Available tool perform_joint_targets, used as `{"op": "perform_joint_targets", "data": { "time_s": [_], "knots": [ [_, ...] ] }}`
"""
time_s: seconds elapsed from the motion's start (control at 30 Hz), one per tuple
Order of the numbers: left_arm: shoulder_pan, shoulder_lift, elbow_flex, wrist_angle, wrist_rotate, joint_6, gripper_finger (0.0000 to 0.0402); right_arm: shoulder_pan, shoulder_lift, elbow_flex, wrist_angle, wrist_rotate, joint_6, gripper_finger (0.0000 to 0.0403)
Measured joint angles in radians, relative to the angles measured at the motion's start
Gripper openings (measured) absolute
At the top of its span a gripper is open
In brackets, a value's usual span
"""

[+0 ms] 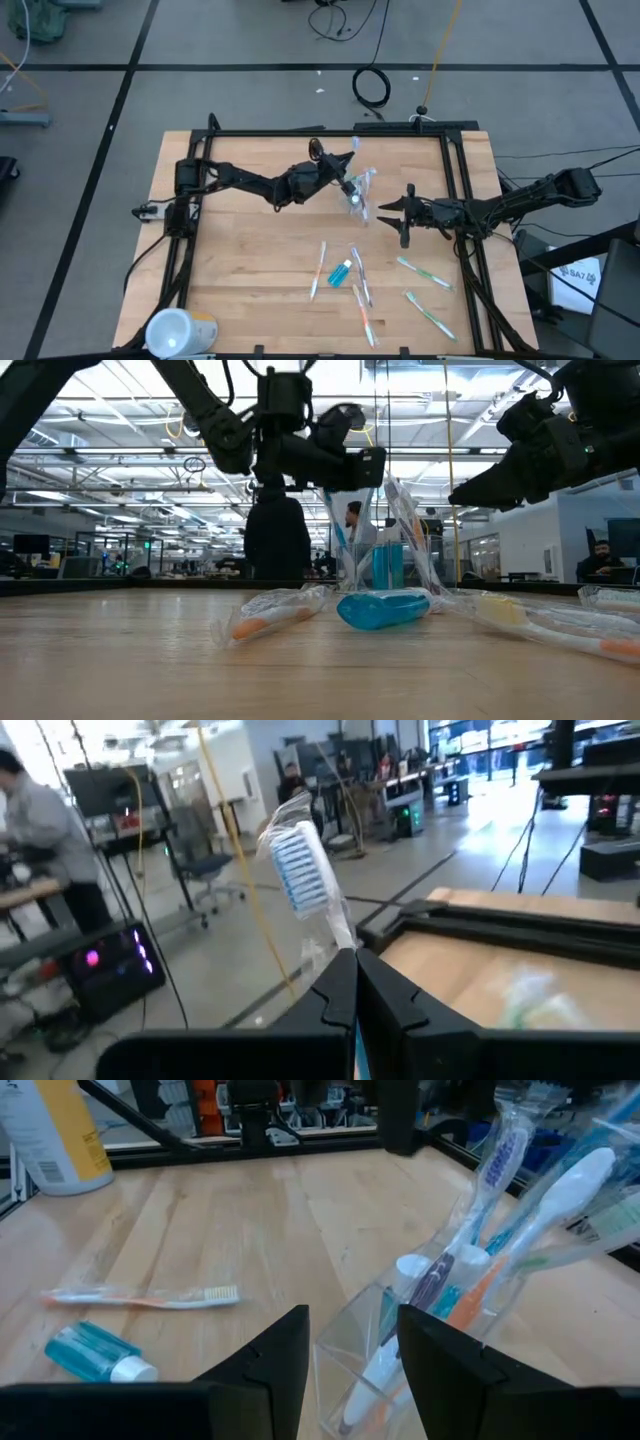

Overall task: Pick & Place toothbrushing station
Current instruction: Put the blue toothbrush into the transparent organizer, then put the blue mouthwash into the transparent organizer

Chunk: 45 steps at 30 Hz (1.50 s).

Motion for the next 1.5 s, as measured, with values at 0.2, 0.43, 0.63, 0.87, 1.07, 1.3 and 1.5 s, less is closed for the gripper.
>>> {"op": "perform_joint_targets", "data": {
  "time_s": [0.2, 0.43, 0.63, 0.87, 1.07, 1.3, 1.5],
  "knots": [
    [-0.001, 0.049, 0.000, -0.024, 0.005, -0.074, 0.0005, 0.000, 0.000, 0.000, 0.004, 0.000, 0.000, 0.0144],
    [-0.015, 0.051, 0.000, -0.091, 0.003, -0.012, 0.0005, 0.000, 0.000, 0.000, 0.003, 0.000, 0.000, 0.0144],
    [-0.014, 0.051, 0.000, -0.162, 0.003, -0.100, 0.0015, 0.000, 0.000, 0.000, 0.003, 0.000, 0.000, 0.0144],
    [-0.016, 0.051, 0.000, -0.209, -0.029, -0.126, 0.0039, 0.000, 0.000, 0.000, 0.003, 0.000, 0.000, 0.0144],
    [-0.036, 0.028, 0.000, -0.253, -0.057, -0.119, 0.0089, 0.000, 0.000, 0.000, 0.003, 0.000, 0.064, 0.0144],
    [-0.068, -0.070, 0.000, -0.345, -0.058, -0.125, 0.0158, 0.000, 0.000, 0.000, 0.017, 0.001, 0.053, 0.0144],
    [-0.138, -0.229, 0.001, -0.541, -0.029, -0.086, 0.0181, -0.001, 0.000, 0.000, 0.042, 0.004, -0.066, 0.0144]
  ]
}}
